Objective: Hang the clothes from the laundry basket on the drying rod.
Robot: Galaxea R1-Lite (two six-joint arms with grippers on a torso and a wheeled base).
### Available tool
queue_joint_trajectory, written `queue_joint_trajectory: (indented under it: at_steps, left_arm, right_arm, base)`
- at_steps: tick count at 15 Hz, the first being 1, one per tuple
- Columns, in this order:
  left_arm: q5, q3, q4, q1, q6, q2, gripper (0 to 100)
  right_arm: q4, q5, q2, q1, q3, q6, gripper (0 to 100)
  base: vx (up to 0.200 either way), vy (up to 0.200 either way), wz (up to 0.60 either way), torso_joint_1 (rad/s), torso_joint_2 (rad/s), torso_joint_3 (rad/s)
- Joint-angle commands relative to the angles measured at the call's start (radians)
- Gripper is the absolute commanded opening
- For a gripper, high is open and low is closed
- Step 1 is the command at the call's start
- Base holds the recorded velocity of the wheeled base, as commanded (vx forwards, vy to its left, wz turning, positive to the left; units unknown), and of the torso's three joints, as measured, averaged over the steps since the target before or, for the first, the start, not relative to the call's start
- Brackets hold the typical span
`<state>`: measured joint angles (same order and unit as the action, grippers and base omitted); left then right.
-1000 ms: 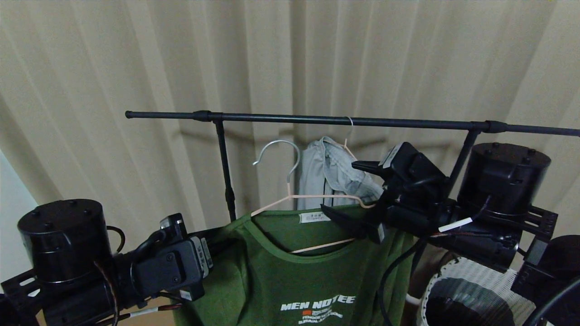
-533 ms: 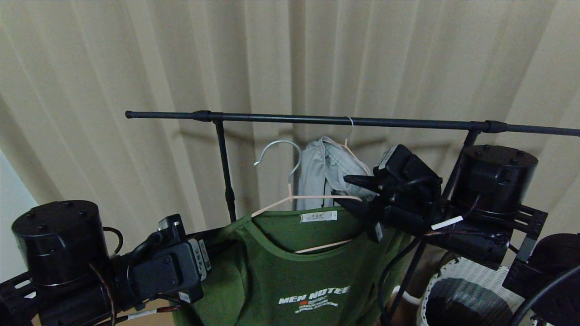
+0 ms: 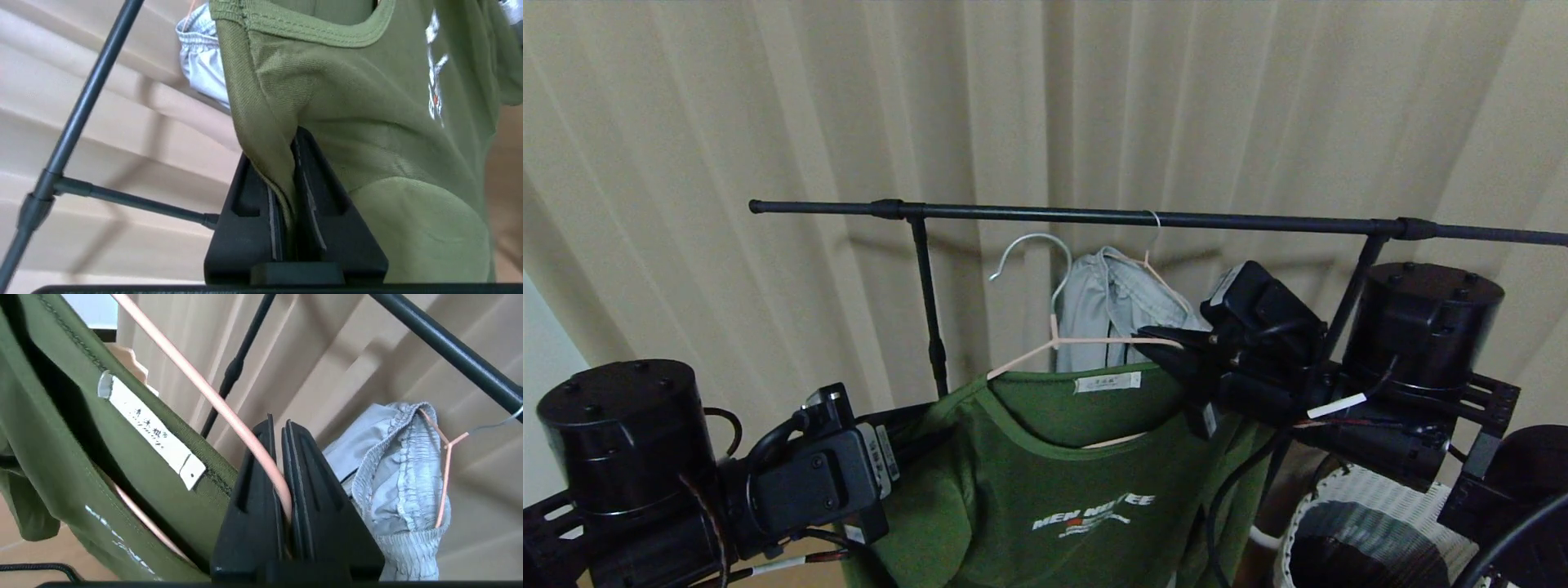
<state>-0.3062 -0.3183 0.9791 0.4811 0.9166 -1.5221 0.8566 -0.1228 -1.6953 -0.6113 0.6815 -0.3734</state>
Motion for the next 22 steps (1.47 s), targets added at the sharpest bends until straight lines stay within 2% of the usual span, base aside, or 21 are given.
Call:
queue_joint_trajectory:
  at_steps: [1,3,4,6,8,10,12,14,17,18,22]
  left_arm:
    - [-0.001,-0.001,0.0,0.002,-0.004,0.005,100]
    - [-0.001,0.013,0.001,0.002,-0.119,0.068,100]
    - [-0.002,0.018,0.0,0.002,-0.148,0.088,100]
    - [-0.001,0.024,0.0,0.002,-0.323,0.194,100]
    - [0.002,0.081,-0.002,-0.006,-0.406,0.246,100]
    - [0.004,0.186,-0.002,-0.044,-0.407,0.25,100]
    - [0.004,0.239,-0.004,-0.096,-0.409,0.218,100]
    - [0.004,0.22,0.0,-0.131,-0.417,0.157,100]
    - [0.004,0.171,0.0,-0.139,-0.436,0.108,100]
    - [0.006,0.153,0.0,-0.139,-0.438,0.097,0]
    - [0.006,0.116,0.0,-0.139,-0.438,0.076,0]
  right_arm:
    - [0.001,-0.001,0.022,-0.001,-0.005,0.001,0]
    - [0.001,0.017,0.065,0.042,-0.025,0.044,0]
    - [0.001,0.022,0.071,0.05,-0.03,0.056,0]
    - [0.001,0.038,0.103,0.076,-0.062,0.105,0]
    - [0.001,0.04,0.126,0.082,-0.071,0.134,0]
    - [0.001,0.04,0.158,0.084,-0.071,0.151,0]
    - [-0.002,0.038,0.194,0.084,-0.076,0.151,0]
    - [-0.002,0.038,0.218,0.081,-0.08,0.149,0]
    - [-0.002,0.035,0.235,0.079,-0.103,0.151,0]
    - [-0.002,0.034,0.24,0.079,-0.106,0.151,0]
    - [-0.002,0.035,0.249,0.079,-0.111,0.151,0]
  base:
    - [0.0,0.0,0.0,0.0,0.0,0.0]
    - [0.0,0.0,0.0,0.0,0.0,0.0]
    - [0.0,0.0,0.0,0.0,0.0,0.0]
    - [0.0,0.0,0.0,0.0,0.0,0.0]
    - [0.0,0.0,0.0,0.0,0.0,0.0]
    - [0.0,0.0,0.0,0.0,0.0,0.0]
    - [0.0,0.0,0.0,0.0,0.0,0.0]
    - [0.0,0.0,0.0,0.0,0.0,0.0]
    - [0.0,0.0,0.0,0.0,0.0,0.0]
    - [0.0,0.0,0.0,0.0,0.0,0.0]
    - [0.0,0.0,0.0,0.0,0.0,0.0]
